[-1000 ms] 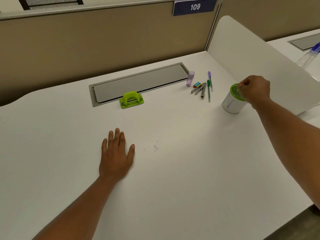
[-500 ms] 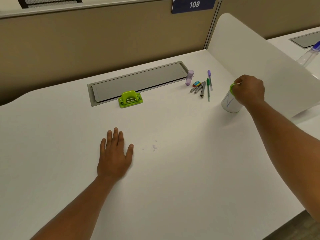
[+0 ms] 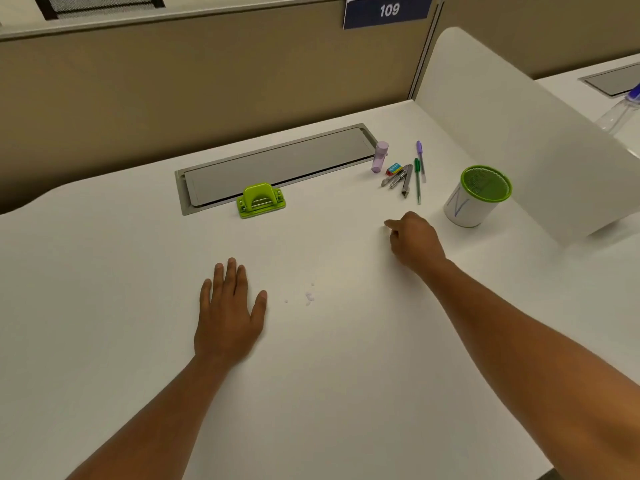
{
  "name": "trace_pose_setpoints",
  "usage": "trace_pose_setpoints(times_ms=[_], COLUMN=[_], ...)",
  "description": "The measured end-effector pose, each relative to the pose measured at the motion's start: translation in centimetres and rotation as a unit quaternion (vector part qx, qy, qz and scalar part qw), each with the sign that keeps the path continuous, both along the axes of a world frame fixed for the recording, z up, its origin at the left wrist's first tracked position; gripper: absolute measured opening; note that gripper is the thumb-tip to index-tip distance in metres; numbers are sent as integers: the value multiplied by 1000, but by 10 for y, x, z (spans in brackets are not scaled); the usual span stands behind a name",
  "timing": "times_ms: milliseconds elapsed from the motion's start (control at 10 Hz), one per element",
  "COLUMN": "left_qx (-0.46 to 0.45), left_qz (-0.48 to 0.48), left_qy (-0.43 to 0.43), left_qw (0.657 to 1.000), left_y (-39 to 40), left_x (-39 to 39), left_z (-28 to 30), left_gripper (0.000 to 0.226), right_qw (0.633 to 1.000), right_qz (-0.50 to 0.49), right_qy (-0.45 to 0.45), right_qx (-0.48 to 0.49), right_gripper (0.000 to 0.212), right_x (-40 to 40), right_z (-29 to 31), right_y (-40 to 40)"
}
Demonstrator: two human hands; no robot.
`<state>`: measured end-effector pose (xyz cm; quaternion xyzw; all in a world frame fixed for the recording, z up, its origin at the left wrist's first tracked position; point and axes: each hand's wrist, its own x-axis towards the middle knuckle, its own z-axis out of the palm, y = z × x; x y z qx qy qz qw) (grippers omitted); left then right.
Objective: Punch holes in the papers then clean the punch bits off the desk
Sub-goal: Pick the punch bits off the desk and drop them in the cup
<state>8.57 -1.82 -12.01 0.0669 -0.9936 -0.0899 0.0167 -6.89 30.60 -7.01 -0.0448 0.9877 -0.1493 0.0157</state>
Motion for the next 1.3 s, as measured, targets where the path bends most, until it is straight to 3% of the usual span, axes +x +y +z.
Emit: trace_pose_setpoints(times_ms=[200, 300, 500, 600, 1300], left_qx=[-3, -1, -8, -10, -11], left_qz=[3, 4, 1, 3, 4], left_qy=[1, 4, 9, 9, 12], left_qw=[1000, 1000, 1000, 1000, 1000], left_y=[0, 0, 1, 0, -1], left_x=[0, 1, 0, 0, 0], left_z=[0, 1, 0, 0, -3], left_gripper=[74, 74, 74, 74, 74], right_qw=[999, 998, 963, 956, 994], right_qz=[20, -15, -214, -239, -97], right_qy=[15, 46, 73, 58, 11], right_qx=[34, -27, -147, -159, 39], right_gripper=[38, 37, 39, 38, 43], right_x=[3, 4, 12, 12, 12], right_z=[-7, -4, -4, -5, -10], right_y=[3, 9, 44, 50, 51])
